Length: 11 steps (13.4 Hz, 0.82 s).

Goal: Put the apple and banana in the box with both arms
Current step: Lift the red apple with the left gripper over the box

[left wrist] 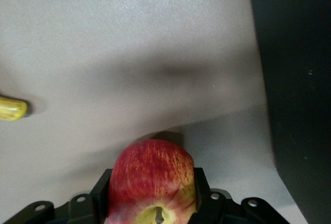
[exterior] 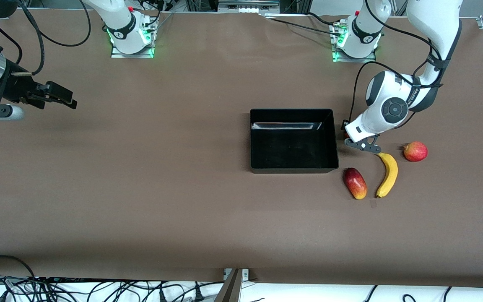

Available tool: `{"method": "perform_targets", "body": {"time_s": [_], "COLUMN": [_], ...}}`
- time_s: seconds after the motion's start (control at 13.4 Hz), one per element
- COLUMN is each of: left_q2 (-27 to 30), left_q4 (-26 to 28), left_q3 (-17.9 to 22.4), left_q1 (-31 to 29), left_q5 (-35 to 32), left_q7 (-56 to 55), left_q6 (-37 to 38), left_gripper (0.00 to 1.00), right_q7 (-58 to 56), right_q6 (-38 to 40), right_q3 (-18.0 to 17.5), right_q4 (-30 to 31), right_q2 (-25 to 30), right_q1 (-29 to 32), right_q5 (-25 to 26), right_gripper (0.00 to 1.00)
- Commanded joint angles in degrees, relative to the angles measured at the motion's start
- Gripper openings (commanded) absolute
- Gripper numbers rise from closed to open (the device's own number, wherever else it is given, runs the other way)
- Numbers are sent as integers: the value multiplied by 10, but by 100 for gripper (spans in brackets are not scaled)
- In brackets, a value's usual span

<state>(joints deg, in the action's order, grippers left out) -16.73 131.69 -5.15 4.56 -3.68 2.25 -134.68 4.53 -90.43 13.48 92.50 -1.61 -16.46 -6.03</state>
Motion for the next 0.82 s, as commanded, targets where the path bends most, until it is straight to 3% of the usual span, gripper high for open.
{"method": "perform_targets", "body": {"time_s": [0.0, 0.15, 0.3, 0.52, 0.75], "left_q2": [29, 23, 10, -15, -42], "left_q4": [-96, -199, -266, -268, -210], "left_q3": [-3, -31, -72, -116, -129], "left_q1": [4, 6, 8, 9, 12], "left_q5": [0, 9, 31, 62, 60], "left_q7": [14, 9, -10, -91, -98], "left_q6": [145, 266, 315, 297, 201], "left_gripper": [18, 19, 19, 20, 25], "right_q7": [-6, -6, -5, -7, -2], "right_q6": [13, 13, 14, 11, 4], "right_q3": [-116, -171, -188, -188, -188], "right_q4": [13, 13, 15, 10, 7], "right_q2": [23, 25, 33, 30, 25], "right_q1": [109, 166, 176, 176, 176], "right_q5": [20, 22, 37, 44, 66], "right_gripper": [100, 100, 100, 100, 100]}}
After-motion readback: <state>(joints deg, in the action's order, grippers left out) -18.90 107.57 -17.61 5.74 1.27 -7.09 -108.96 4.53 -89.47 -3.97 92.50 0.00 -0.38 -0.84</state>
